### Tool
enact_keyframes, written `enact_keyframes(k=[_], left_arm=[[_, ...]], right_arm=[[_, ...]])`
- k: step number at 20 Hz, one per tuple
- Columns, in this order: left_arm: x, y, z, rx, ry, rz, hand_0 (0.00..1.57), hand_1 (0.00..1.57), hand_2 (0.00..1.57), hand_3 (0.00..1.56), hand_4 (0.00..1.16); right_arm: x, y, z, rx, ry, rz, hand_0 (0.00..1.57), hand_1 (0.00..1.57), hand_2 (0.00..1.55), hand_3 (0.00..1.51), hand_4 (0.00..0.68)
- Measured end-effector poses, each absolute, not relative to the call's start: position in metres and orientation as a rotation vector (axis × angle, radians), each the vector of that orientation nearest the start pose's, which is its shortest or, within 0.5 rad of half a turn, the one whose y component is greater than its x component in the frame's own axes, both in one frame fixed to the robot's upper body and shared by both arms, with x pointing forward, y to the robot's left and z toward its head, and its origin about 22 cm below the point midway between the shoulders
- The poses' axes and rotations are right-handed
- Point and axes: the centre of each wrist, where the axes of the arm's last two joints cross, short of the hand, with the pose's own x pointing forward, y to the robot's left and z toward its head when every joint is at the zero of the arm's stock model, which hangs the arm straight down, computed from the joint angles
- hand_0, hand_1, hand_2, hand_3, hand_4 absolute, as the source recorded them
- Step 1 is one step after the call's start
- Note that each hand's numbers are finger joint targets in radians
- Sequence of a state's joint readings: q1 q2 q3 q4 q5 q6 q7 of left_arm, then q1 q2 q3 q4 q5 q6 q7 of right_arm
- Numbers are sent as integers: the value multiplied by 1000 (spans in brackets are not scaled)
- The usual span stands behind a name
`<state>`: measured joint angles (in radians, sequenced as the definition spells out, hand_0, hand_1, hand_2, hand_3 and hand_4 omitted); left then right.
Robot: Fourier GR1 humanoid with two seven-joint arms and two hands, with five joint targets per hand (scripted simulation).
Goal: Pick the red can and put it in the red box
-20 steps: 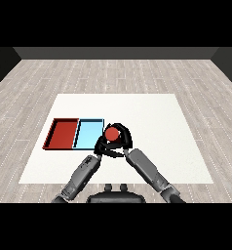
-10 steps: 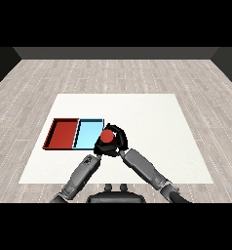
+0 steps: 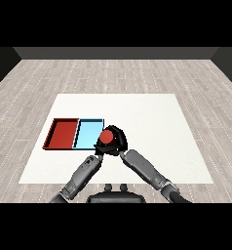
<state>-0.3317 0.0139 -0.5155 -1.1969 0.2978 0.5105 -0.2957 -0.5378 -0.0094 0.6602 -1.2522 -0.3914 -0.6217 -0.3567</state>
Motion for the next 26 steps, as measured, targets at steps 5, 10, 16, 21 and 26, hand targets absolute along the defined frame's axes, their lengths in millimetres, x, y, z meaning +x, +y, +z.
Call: enact_keyframes(k=[5, 10, 16, 21, 26], left_arm=[[276, 85, -20, -40, -1711, -17, 1571, 1571, 1512, 1404, 1015], [283, 88, -12, -13, -1733, -6, 1571, 1571, 1528, 1436, 1041], [283, 85, -9, 30, -1754, 11, 1571, 1571, 1529, 1455, 1118], [289, 87, -8, 52, -1766, 25, 1571, 1571, 1541, 1466, 1123], [287, 87, -12, 67, -1764, 24, 1571, 1571, 1571, 1509, 1147]], right_arm=[[285, -34, 40, 260, -1913, 91, 1450, 1450, 1443, 1377, 615], [285, -31, 46, 279, -1911, 73, 1422, 1422, 1414, 1363, 474], [284, -33, 47, 280, -1907, 88, 0, 0, 0, 0, 0], [282, -36, 49, 261, -1904, 110, 0, 0, 0, 0, 0], [284, -46, 45, 256, -1918, 105, 0, 0, 0, 0, 0]])
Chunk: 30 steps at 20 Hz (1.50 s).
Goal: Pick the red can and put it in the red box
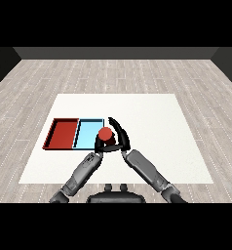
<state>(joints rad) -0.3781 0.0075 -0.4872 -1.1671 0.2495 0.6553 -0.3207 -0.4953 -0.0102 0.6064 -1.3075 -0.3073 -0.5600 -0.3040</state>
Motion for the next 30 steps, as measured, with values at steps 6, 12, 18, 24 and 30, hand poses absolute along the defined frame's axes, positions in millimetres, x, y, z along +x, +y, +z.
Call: enact_keyframes(k=[6, 12, 18, 24, 30], left_arm=[[288, 97, -18, 71, -1738, 46, 1571, 1571, 1571, 1489, 1144], [287, 113, -20, 111, -1746, 47, 1571, 1571, 1571, 1483, 1140], [301, 162, -5, 281, -1782, -2, 1571, 1571, 1564, 1467, 1123], [316, 232, 4, 480, -1746, -38, 1571, 1571, 1554, 1467, 1100], [333, 293, 7, 622, -1640, -34, 1571, 1571, 1552, 1473, 1099]], right_arm=[[287, -71, 55, 222, -1956, 45, 0, 0, 0, 0, 0], [282, -112, 70, 200, -2015, -46, 0, 0, 0, 0, 0], [264, -165, 70, 117, -2028, -106, 0, 0, 0, 0, 0], [239, -216, 48, -6, -1975, -138, 0, 0, 0, 0, 0], [238, -240, 41, -103, -1932, -134, 0, 0, 0, 0, 0]])
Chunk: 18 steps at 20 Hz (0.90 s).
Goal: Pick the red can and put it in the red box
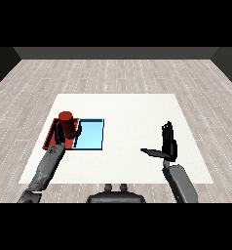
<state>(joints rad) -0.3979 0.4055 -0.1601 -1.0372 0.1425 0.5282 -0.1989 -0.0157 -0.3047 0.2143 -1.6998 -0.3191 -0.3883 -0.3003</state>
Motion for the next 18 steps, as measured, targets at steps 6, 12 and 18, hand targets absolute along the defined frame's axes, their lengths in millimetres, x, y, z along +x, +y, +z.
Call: enact_keyframes(k=[6, 12, 18], left_arm=[[351, 336, -8, 739, -1476, -61, 1571, 1571, 1558, 1473, 1060], [360, 346, -29, 804, -1326, -75, 1363, 1363, 1247, 1285, 948], [351, 351, -50, 850, -1086, -96, 828, 828, 805, 494, 795]], right_arm=[[242, -249, 31, -171, -1882, -130, 0, 0, 0, 0, 0], [259, -254, 14, -178, -1854, -134, 0, 0, 0, 0, 0], [267, -259, 5, -181, -1844, -156, 0, 0, 0, 0, 0]])
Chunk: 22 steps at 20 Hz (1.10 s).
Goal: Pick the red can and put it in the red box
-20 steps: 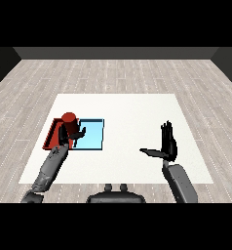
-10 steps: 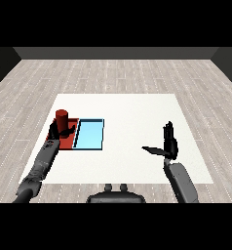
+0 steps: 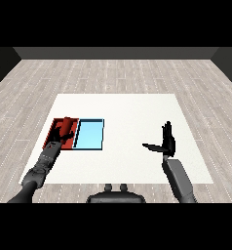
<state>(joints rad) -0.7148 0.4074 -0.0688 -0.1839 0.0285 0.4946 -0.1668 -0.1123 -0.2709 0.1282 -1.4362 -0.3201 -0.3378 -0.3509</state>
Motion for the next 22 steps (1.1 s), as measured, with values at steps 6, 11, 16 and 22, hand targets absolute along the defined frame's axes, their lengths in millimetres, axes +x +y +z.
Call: enact_keyframes(k=[6, 11, 16, 22], left_arm=[[337, 366, -61, 864, -948, 9, 1493, 1493, 1342, 0, 654], [330, 380, -60, 803, -857, 11, 0, 0, 0, 0, 0], [331, 387, -55, 797, -844, -23, 0, 0, 0, 0, 0], [345, 386, -39, 769, -1064, 36, 1160, 1160, 1131, 0, 0]], right_arm=[[276, -260, 0, -179, -1849, -160, 0, 0, 0, 0, 0], [279, -258, 0, -174, -1858, -170, 0, 0, 0, 0, 0], [276, -260, -2, -159, -1869, -187, 0, 0, 0, 0, 0], [274, -260, -4, -132, -1888, -196, 0, 0, 0, 0, 0]])
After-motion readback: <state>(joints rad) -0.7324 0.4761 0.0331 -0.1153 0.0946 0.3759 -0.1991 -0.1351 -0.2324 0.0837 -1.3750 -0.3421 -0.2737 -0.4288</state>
